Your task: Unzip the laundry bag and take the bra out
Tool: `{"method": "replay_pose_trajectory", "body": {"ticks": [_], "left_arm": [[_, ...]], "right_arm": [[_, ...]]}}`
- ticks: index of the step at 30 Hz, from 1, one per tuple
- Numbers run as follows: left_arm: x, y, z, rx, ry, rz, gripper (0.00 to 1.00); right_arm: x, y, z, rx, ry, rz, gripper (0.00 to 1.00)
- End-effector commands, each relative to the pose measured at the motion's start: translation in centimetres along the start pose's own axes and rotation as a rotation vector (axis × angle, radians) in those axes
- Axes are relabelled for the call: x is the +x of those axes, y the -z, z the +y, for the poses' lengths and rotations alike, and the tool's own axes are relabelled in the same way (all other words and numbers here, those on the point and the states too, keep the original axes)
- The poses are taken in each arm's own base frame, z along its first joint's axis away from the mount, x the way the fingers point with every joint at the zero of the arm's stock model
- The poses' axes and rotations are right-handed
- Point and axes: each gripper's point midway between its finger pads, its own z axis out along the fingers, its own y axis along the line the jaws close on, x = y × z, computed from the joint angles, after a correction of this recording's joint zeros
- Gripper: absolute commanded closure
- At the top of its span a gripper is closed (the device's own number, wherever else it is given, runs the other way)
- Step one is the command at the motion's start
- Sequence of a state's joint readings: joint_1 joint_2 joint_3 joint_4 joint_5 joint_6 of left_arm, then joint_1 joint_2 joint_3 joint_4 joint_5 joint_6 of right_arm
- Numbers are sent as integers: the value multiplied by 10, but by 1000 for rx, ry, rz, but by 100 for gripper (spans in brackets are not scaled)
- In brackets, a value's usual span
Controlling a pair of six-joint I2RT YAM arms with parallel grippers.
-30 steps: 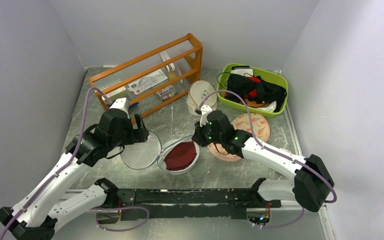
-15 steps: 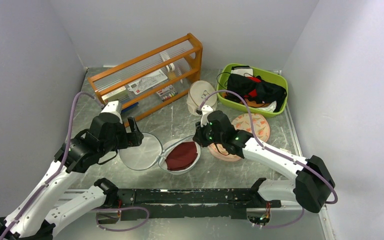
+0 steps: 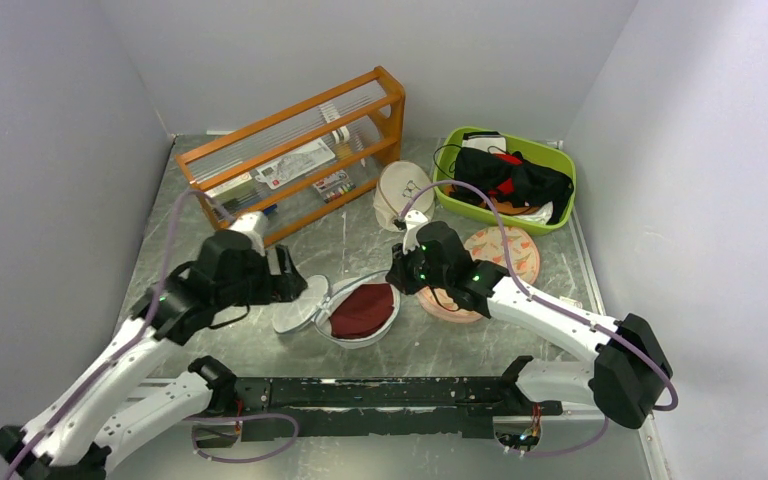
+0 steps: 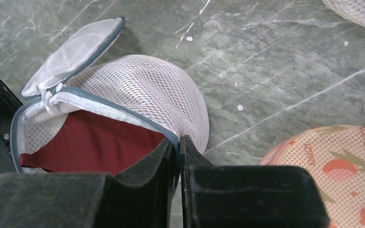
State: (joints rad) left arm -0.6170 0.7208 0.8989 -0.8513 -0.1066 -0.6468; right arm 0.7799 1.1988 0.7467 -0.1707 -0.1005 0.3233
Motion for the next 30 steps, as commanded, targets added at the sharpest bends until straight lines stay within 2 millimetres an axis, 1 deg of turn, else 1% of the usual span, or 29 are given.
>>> {"method": "replay_pose_trajectory", "body": {"ticks": [1, 3, 4, 8, 10, 14, 15, 16, 17, 18, 19, 20, 23, 25, 26, 28, 30], "left_arm": [[45, -36, -40, 246, -26, 208, 5], [55, -49, -40, 244, -31, 262, 2], [56, -53, -41, 250, -44, 271, 0], [53, -68, -46, 252, -128, 290, 0], [59, -76, -45, 226, -194, 345, 0], [82, -87, -52, 219, -334, 419, 0], [87, -90, -51, 211, -363, 438, 0], [90, -94, -49, 189, -388, 455, 3], [89, -98, -45, 143, -403, 459, 7], [84, -101, -39, 110, -459, 451, 14], [78, -104, -38, 86, -479, 436, 22], [71, -105, -38, 76, -505, 415, 32], [46, -101, -60, 162, -562, 324, 64], [35, -98, -74, 235, -608, 259, 79], [30, -97, -78, 259, -624, 229, 84], [24, -94, -83, 295, -652, 179, 92], [20, -92, -85, 306, -659, 139, 93]], "right_arm": [[-6, -1, 3, -14, -6, -10, 92], [-6, 0, 5, -21, -10, -8, 92], [-6, 1, 6, -26, -11, -12, 91], [-5, 4, 6, -32, -18, -26, 91], [-5, 3, 7, -36, -20, -26, 91], [-4, 1, 9, -43, -22, -14, 91], [-2, 0, 9, -43, -22, -10, 91], [-2, 1, 9, -43, -22, -9, 91], [-3, 1, 9, -43, -21, -12, 91], [-2, 2, 8, -39, -23, -12, 91], [-2, 3, 7, -34, -23, -13, 91], [-1, 4, 6, -27, -23, -15, 91], [0, 5, -1, 10, -21, -21, 91], [0, 5, -6, 35, -18, -21, 91], [0, 5, -8, 47, -16, -20, 91], [-4, 5, -9, 58, -13, -24, 91], [-7, 7, -10, 69, -9, -22, 88]]}}
